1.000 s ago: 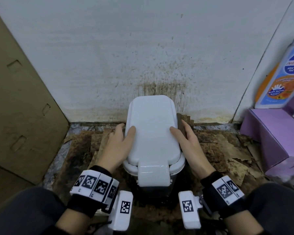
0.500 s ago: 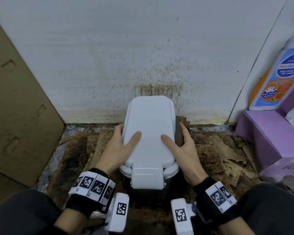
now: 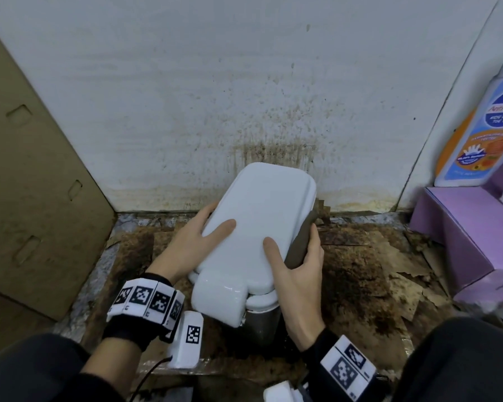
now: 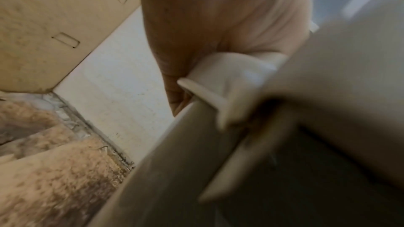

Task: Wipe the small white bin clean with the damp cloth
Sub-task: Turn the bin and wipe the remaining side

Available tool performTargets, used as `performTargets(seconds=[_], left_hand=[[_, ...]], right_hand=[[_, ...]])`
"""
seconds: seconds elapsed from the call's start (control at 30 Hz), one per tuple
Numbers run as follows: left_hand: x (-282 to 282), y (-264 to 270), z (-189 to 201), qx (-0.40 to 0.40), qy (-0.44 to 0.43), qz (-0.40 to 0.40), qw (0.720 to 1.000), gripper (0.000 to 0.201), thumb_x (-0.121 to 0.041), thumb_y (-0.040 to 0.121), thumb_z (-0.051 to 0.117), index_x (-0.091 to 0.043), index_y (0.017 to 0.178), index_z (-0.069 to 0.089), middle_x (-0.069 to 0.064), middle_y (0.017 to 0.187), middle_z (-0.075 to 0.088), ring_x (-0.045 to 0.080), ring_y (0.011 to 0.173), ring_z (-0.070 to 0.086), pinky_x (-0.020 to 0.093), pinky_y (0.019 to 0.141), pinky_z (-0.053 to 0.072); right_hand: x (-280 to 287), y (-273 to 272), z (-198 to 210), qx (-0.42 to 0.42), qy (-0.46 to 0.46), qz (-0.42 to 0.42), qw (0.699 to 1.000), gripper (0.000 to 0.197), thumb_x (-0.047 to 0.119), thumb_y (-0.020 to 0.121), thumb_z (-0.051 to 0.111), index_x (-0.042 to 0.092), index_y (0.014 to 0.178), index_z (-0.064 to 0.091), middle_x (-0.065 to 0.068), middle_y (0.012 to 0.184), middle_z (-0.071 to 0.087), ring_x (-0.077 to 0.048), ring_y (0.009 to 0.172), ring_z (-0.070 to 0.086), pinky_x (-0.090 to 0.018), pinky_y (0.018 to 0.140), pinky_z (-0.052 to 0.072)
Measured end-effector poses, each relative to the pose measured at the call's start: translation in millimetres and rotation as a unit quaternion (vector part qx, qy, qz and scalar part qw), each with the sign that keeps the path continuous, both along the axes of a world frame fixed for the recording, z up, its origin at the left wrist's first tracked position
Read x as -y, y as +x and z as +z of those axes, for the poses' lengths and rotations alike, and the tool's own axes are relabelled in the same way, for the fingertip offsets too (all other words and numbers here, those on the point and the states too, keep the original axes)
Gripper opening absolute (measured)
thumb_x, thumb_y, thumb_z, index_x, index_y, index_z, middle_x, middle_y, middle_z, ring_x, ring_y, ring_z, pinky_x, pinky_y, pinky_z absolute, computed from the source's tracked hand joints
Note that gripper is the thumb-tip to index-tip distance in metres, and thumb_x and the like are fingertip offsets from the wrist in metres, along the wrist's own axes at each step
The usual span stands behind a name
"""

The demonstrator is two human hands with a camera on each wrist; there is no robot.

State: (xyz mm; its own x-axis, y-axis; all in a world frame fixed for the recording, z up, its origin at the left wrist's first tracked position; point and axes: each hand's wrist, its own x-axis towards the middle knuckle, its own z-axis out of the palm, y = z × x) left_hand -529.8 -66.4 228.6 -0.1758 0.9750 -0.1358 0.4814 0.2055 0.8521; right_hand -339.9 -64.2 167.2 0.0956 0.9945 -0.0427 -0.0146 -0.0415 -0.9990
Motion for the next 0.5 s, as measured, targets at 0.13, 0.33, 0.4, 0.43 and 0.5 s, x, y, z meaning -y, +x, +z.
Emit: performTargets(seconds=[0.13, 0.33, 0.4, 0.43, 0.5], left_hand=[[3.8, 2.1, -1.0, -0.021, 0.007, 0.009, 1.000, 0.057, -0.064, 0.093, 0.054, -0.043, 0.145, 0.044, -0.019, 0.128, 0.062, 0.000, 0.106, 0.062, 0.025, 0.078, 0.050], [12.0, -2.8, -10.5, -0.036, -0.002, 0.057, 0.998, 0.073, -0.079, 0.089, 0.042, -0.034, 0.147, 0.043, -0.010, 0.133, 0.058, 0.011, 0.117, 0.059, 0.046, 0.096, 0.053], [16.8, -4.6, -17.5, -0.047, -0.014, 0.066, 0.997, 0.085, -0.089, 0.080, 0.040, -0.037, 0.147, 0.039, -0.007, 0.141, 0.053, 0.016, 0.124, 0.055, 0.050, 0.103, 0.048], [19.9, -3.4, -20.3, -0.050, -0.017, 0.075, 0.996, 0.087, -0.090, 0.079, 0.039, -0.037, 0.148, 0.037, -0.007, 0.144, 0.049, 0.017, 0.127, 0.053, 0.051, 0.105, 0.046], [27.0, 0.9, -24.0, -0.051, -0.019, 0.100, 0.993, 0.090, -0.087, 0.080, 0.039, -0.035, 0.152, 0.030, -0.004, 0.150, 0.042, 0.020, 0.133, 0.047, 0.052, 0.109, 0.042]], right_hand=[[-13.0, 6.2, 0.4, -0.019, -0.017, 0.018, 1.000, 0.114, 0.068, 0.068, 0.078, 0.043, 0.162, 0.018, 0.023, 0.160, 0.026, -0.014, 0.149, 0.034, -0.052, 0.115, 0.045], [-52.4, 14.2, -2.1, -0.031, -0.023, 0.052, 0.998, 0.121, 0.080, 0.063, 0.078, 0.047, 0.161, 0.016, 0.022, 0.166, 0.023, -0.018, 0.152, 0.033, -0.057, 0.115, 0.043], [-70.8, 15.4, -3.6, -0.019, -0.018, 0.067, 0.997, 0.121, 0.085, 0.061, 0.078, 0.050, 0.160, 0.017, 0.021, 0.165, 0.026, -0.019, 0.152, 0.034, -0.058, 0.115, 0.043], [-80.1, 16.3, -4.2, -0.011, -0.016, 0.073, 0.997, 0.121, 0.086, 0.060, 0.078, 0.051, 0.159, 0.017, 0.020, 0.165, 0.027, -0.020, 0.151, 0.035, -0.058, 0.115, 0.043], [-97.4, 19.1, -4.9, -0.001, -0.016, 0.081, 0.997, 0.120, 0.086, 0.061, 0.078, 0.053, 0.158, 0.017, 0.019, 0.164, 0.028, -0.021, 0.150, 0.038, -0.058, 0.114, 0.044]])
